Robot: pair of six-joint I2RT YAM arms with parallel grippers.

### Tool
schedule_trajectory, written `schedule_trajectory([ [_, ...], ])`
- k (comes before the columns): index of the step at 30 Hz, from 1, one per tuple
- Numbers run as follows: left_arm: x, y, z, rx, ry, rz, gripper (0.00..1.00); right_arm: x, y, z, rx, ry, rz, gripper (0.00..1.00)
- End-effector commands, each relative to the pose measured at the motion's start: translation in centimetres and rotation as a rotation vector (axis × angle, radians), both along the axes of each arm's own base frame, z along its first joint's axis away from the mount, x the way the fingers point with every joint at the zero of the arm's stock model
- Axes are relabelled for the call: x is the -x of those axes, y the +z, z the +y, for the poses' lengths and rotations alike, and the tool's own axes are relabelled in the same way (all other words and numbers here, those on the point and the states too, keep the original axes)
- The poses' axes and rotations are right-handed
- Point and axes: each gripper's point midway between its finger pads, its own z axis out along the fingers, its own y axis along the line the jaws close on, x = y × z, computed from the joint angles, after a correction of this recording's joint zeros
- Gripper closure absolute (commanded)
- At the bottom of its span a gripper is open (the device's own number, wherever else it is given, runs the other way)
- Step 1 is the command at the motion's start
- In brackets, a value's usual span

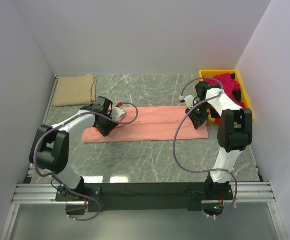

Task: Fold and stack the t-shirts
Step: Fold the tshirt

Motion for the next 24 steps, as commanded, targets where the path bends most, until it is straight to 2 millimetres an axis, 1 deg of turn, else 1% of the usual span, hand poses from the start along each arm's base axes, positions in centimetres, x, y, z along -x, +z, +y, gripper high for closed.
schedule_trajectory([
  [1, -3.7, 0.4, 1.3, -0.086, 0.095, -0.13, 0.5, -0.7, 0.6, 0.3, -0.005, -0.004, -0.02, 0.64],
  [3, -4.5, -0.1, 1.7, -0.122, 0.104, -0.144, 0.52, -0.5, 0.3, 0.2, 0.002, -0.001, -0.014, 0.64],
  [5, -5.4, -0.1, 1.8, -0.141, 0.108, -0.162, 0.54, -0.5, 0.1, 0.0, 0.01, 0.004, -0.018, 0.64],
  [6, -5.6, -0.5, 1.9, -0.154, 0.106, -0.155, 0.54, -0.3, 0.0, 0.0, 0.011, 0.004, -0.015, 0.64],
  [7, -6.5, -0.1, 2.0, -0.16, 0.113, -0.181, 0.55, -0.4, 0.1, 0.0, 0.013, 0.004, -0.018, 0.65],
  [9, -7.3, -0.2, 1.8, -0.164, 0.107, -0.192, 0.59, -0.3, 0.1, 0.0, 0.013, 0.005, -0.017, 0.65],
  [10, -8.3, 0.6, 1.6, -0.155, 0.112, -0.223, 0.6, -0.3, 0.1, -0.1, 0.014, 0.005, -0.018, 0.65],
  [12, -9.1, 0.7, 1.6, -0.156, 0.109, -0.232, 0.61, -0.3, 0.1, 0.0, 0.014, 0.008, -0.019, 0.65],
  [13, -9.9, 1.2, 1.4, -0.151, 0.11, -0.247, 0.62, -0.3, 0.1, -0.1, 0.014, 0.008, -0.02, 0.65],
  [14, -10.2, 1.3, 1.5, -0.153, 0.105, -0.248, 0.68, -0.2, 0.1, -0.1, 0.015, 0.01, -0.018, 0.65],
  [15, -10.5, 1.0, 2.0, -0.158, 0.114, -0.237, 0.72, -0.2, 0.1, -0.1, 0.016, 0.013, -0.018, 0.66],
  [17, -11.1, 1.5, 2.0, -0.154, 0.109, -0.228, 0.77, -0.2, 0.2, -0.1, 0.017, 0.012, -0.021, 0.65],
  [19, -11.5, 1.7, 2.2, -0.139, 0.109, -0.225, 0.76, -0.1, 0.3, -0.2, 0.02, 0.015, -0.024, 0.65],
  [20, -11.5, 1.8, 2.4, -0.142, 0.099, -0.224, 0.71, -0.1, 0.3, -0.2, 0.021, 0.017, -0.022, 0.65],
  [21, -11.4, 2.0, 2.4, -0.138, 0.092, -0.226, 0.69, 0.0, 0.2, -0.2, 0.021, 0.018, -0.02, 0.65],
  [24, -10.9, 1.8, 2.4, -0.133, 0.067, -0.202, 0.66, 0.0, 0.1, -0.3, 0.022, 0.018, -0.02, 0.65],
])
